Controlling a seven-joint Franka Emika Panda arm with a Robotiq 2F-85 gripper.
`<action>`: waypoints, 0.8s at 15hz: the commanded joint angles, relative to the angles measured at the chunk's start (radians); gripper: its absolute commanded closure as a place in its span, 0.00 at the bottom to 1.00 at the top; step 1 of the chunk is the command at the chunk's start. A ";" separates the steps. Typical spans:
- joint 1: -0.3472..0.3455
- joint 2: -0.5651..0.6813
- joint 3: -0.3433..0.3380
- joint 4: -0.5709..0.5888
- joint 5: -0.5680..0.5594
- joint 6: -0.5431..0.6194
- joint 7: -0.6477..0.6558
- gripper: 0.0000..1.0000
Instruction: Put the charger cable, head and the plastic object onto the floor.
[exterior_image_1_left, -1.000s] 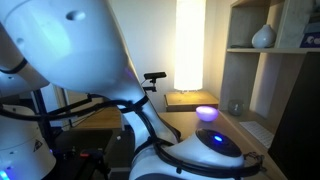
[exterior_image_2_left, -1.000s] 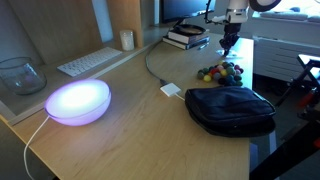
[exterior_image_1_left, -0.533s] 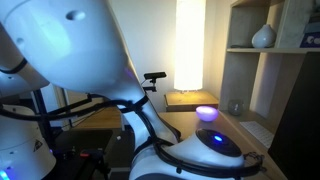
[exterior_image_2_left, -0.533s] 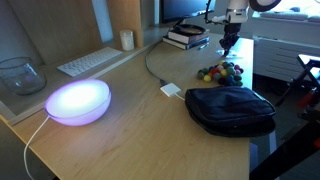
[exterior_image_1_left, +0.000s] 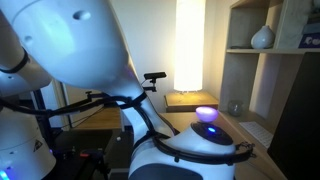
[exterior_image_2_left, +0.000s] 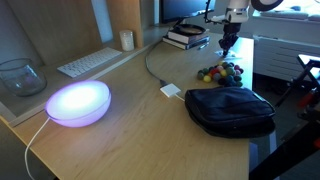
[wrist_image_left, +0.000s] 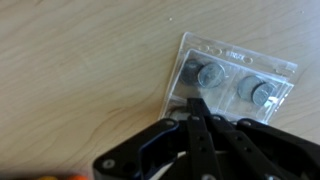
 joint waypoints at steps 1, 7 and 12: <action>-0.036 -0.105 0.029 -0.141 -0.063 0.129 0.000 1.00; -0.153 -0.209 0.093 -0.327 -0.212 0.374 0.000 1.00; -0.167 -0.180 0.096 -0.308 -0.214 0.352 0.000 0.99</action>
